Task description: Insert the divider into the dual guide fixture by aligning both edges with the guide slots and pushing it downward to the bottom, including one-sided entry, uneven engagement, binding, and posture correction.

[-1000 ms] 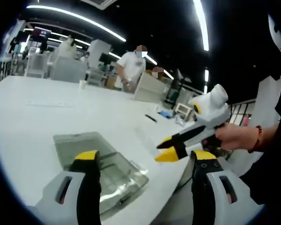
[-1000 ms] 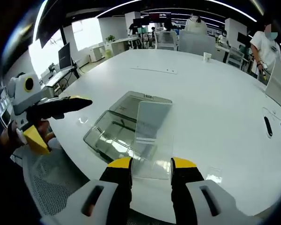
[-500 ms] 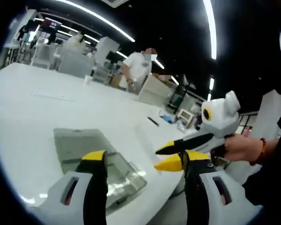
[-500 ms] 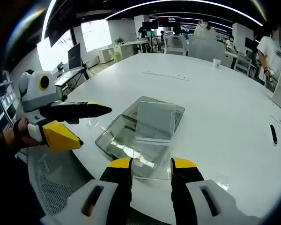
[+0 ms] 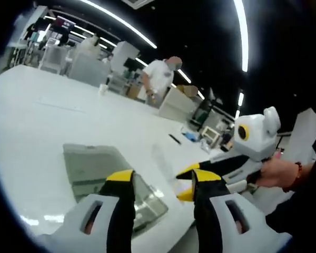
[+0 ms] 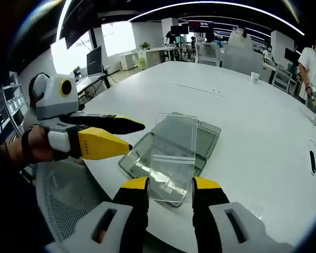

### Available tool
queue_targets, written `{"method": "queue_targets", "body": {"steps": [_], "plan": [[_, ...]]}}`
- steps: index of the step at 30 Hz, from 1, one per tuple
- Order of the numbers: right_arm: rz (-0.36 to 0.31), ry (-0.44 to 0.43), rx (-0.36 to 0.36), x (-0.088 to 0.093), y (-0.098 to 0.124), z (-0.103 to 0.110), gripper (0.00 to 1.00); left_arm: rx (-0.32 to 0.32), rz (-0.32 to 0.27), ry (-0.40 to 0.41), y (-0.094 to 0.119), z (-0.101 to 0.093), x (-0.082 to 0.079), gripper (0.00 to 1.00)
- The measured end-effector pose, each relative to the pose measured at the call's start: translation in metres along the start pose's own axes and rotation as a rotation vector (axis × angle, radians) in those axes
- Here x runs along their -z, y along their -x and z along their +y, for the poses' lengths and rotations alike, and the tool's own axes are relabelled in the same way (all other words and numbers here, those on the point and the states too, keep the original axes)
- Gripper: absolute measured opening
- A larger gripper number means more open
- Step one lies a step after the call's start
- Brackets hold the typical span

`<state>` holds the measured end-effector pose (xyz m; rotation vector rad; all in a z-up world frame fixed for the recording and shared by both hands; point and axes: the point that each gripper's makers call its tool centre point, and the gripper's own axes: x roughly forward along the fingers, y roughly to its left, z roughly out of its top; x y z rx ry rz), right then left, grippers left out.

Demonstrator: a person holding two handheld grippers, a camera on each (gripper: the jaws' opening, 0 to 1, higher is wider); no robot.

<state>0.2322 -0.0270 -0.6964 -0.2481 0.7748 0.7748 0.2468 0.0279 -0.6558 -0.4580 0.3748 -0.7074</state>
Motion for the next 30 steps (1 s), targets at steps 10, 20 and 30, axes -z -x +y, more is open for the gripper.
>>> {"method": "queue_targets", "body": {"steps": [10,20,30], "plan": [[-0.011,0.014,-0.018,-0.004,0.002,0.013,0.27,0.005,-0.01,0.048,-0.001,0.003,-0.001,0.19],[-0.025,0.043,-0.03,-0.009,0.003,0.022,0.27,0.001,-0.029,0.135,-0.005,0.005,-0.008,0.03],[-0.042,0.079,-0.035,-0.013,0.002,0.024,0.28,0.003,-0.059,0.226,-0.003,0.007,-0.014,0.0]]}}
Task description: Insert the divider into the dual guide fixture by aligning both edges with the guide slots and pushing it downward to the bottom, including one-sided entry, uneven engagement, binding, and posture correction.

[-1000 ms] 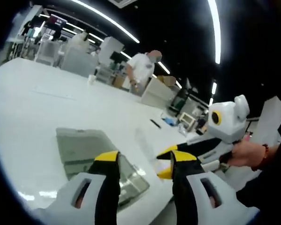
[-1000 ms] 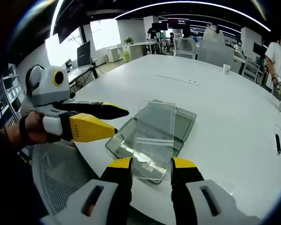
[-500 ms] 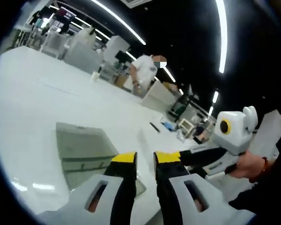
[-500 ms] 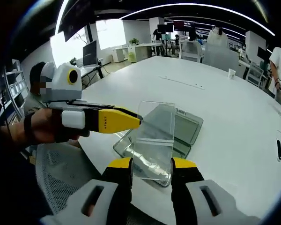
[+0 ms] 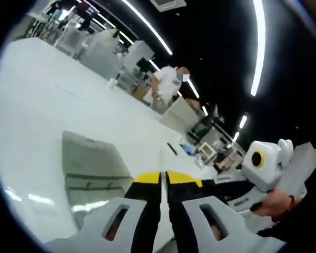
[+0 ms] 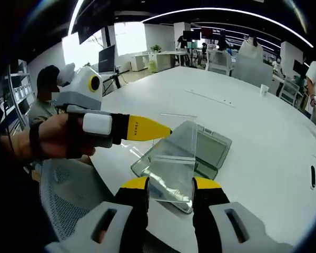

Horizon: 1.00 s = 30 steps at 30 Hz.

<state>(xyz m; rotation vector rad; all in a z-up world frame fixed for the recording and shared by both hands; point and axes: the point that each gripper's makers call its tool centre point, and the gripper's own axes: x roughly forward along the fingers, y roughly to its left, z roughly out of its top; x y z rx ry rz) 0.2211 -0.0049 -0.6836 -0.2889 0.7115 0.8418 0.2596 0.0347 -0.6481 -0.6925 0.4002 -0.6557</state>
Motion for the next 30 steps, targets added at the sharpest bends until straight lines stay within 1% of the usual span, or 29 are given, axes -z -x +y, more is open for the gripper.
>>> {"method": "queue_targets", "body": {"steps": [1,2,3,4,6,8,10,12,14,15,16,17,18,21,24,27,29,30], "plan": [[-0.001,0.004,-0.002,0.0,0.0,0.0,0.28,0.017,-0.001,0.05,0.0,-0.004,0.0,0.0],[-0.002,0.014,-0.004,0.0,0.0,0.0,0.28,0.056,0.005,0.103,0.001,-0.01,0.0,0.0],[-0.012,0.026,0.002,-0.001,0.0,-0.001,0.28,0.034,-0.002,0.063,0.001,-0.006,-0.001,0.0],[-0.014,0.03,0.001,-0.001,0.0,-0.001,0.28,0.027,-0.007,0.034,0.002,-0.006,-0.002,0.0],[-0.01,0.029,-0.005,0.0,0.0,-0.001,0.28,0.058,0.011,0.042,0.002,-0.013,0.0,0.0],[-0.025,0.011,-0.024,0.0,0.0,0.0,0.28,0.047,0.014,0.025,0.004,-0.011,-0.001,0.0],[-0.037,-0.022,-0.04,0.0,0.002,0.001,0.29,0.056,0.013,0.027,0.006,-0.011,-0.002,0.0],[-0.047,-0.027,-0.047,-0.001,0.004,0.001,0.3,0.058,0.012,0.024,0.008,-0.011,-0.003,0.0],[-0.058,-0.041,-0.062,-0.003,0.005,0.003,0.3,0.052,0.015,-0.006,0.011,-0.01,-0.003,0.0],[-0.067,-0.05,-0.073,-0.004,0.006,0.004,0.31,0.047,0.014,-0.011,0.013,-0.009,-0.003,0.0],[-0.1,-0.059,-0.132,-0.008,0.006,0.011,0.32,0.03,0.009,-0.018,0.015,-0.005,-0.004,0.0],[-0.116,-0.091,-0.153,-0.01,0.006,0.014,0.33,0.032,0.012,-0.019,0.016,-0.005,-0.003,0.0],[-0.106,-0.129,-0.155,-0.008,0.007,0.013,0.33,0.039,0.013,-0.015,0.017,-0.005,-0.004,0.0],[-0.102,-0.127,-0.169,-0.006,0.006,0.012,0.34,0.044,-0.001,-0.013,0.021,-0.006,-0.007,0.0],[-0.111,-0.129,-0.179,-0.009,0.009,0.012,0.35,0.05,0.004,-0.014,0.026,-0.007,-0.006,0.0],[-0.139,-0.159,-0.204,-0.014,0.011,0.011,0.35,0.051,0.006,-0.004,0.028,-0.007,-0.005,0.0],[-0.16,-0.183,-0.198,-0.017,0.01,0.009,0.35,0.032,0.009,-0.003,0.03,-0.003,-0.003,0.0],[-0.167,-0.2,-0.197,-0.018,0.011,0.008,0.36,0.034,0.01,-0.004,0.03,-0.004,-0.002,0.0]]}}
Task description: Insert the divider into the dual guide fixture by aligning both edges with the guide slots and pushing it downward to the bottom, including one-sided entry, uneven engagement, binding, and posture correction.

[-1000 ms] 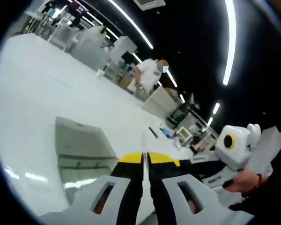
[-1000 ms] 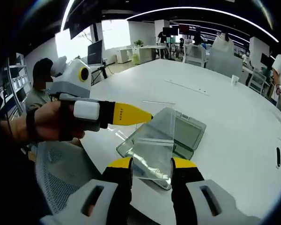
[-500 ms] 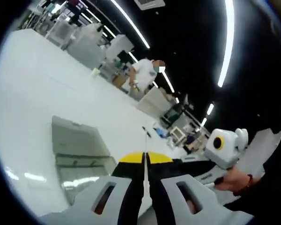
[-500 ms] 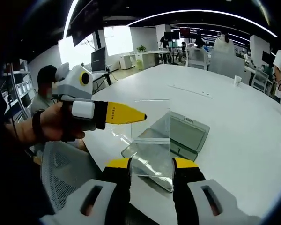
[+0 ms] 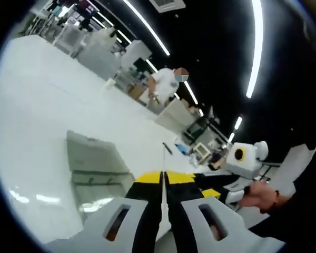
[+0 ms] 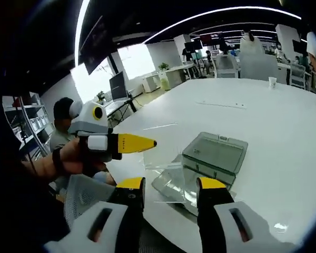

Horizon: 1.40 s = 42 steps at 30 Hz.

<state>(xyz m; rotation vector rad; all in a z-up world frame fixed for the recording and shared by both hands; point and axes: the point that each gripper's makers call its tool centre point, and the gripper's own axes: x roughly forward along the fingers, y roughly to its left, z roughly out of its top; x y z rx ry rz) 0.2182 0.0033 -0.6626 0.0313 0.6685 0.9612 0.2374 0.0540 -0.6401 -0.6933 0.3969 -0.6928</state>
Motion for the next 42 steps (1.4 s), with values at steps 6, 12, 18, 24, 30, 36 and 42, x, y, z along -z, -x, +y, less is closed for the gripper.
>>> {"method": "queue_targets", "body": {"steps": [6,12,18,24,30,36,42], "plan": [[-0.023,-0.037,-0.041,0.0,-0.001,0.005,0.36,0.033,-0.018,0.014,0.003,-0.007,-0.002,0.0],[-0.075,-0.111,-0.09,-0.006,0.002,0.01,0.37,0.069,-0.011,-0.01,0.005,-0.016,-0.001,0.0],[-0.124,-0.125,-0.16,-0.012,0.007,0.018,0.32,0.106,-0.007,-0.005,0.007,-0.028,-0.002,0.0],[-0.147,-0.122,-0.2,-0.013,0.013,0.024,0.31,0.134,-0.01,-0.036,0.012,-0.042,-0.002,0.0],[-0.145,-0.116,-0.276,-0.012,0.019,0.038,0.27,0.129,-0.031,-0.032,0.018,-0.05,0.001,0.0],[-0.173,-0.162,-0.337,-0.017,0.022,0.046,0.24,0.144,-0.047,-0.026,0.024,-0.06,0.002,0.0],[-0.239,-0.258,-0.436,-0.03,0.033,0.058,0.2,0.16,-0.119,0.001,0.035,-0.063,-0.009,0.0]]}}
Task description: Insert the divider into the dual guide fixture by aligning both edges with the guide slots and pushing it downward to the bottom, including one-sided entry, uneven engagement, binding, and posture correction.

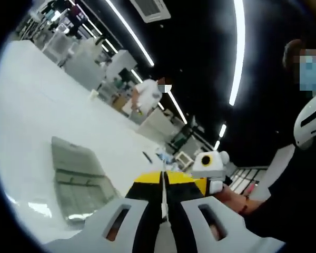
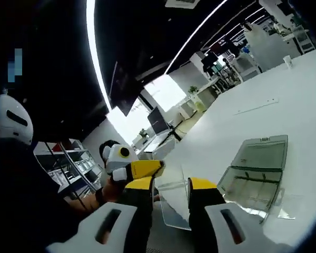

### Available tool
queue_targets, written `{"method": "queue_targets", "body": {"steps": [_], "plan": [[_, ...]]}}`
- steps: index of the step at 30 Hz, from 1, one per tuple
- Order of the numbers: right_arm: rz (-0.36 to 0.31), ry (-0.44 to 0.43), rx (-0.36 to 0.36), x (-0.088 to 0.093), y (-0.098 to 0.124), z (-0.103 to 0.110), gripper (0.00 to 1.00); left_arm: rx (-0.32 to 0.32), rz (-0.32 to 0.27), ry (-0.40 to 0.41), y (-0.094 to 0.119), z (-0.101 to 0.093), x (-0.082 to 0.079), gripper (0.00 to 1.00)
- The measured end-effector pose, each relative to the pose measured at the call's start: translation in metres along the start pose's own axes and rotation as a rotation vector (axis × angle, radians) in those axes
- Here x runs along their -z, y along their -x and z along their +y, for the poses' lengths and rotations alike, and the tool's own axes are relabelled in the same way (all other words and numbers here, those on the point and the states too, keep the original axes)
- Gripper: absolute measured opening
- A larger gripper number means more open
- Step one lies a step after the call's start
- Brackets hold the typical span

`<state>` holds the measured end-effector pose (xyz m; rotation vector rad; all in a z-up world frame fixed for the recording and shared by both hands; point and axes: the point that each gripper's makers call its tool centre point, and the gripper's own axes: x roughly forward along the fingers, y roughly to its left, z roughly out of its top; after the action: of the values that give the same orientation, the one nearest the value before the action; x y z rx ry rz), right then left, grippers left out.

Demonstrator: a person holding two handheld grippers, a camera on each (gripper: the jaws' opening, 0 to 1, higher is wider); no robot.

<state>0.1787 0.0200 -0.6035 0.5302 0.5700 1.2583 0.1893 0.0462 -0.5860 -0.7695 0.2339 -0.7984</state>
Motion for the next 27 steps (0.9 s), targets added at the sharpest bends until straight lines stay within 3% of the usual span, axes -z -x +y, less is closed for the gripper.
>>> {"method": "queue_targets", "body": {"steps": [4,12,19,27], "plan": [[0.001,-0.028,-0.069,-0.001,0.002,0.011,0.17,0.018,-0.016,0.02,0.003,-0.003,-0.004,0.0],[-0.067,-0.119,-0.154,-0.014,0.009,0.022,0.09,0.054,-0.039,0.024,0.003,-0.01,-0.011,0.0],[-0.095,-0.132,-0.188,-0.019,0.011,0.032,0.01,0.096,-0.035,0.037,0.0,-0.015,-0.013,0.0],[-0.1,-0.143,-0.198,-0.02,0.016,0.031,0.0,0.118,-0.044,0.033,-0.002,-0.018,-0.012,0.01]]}}
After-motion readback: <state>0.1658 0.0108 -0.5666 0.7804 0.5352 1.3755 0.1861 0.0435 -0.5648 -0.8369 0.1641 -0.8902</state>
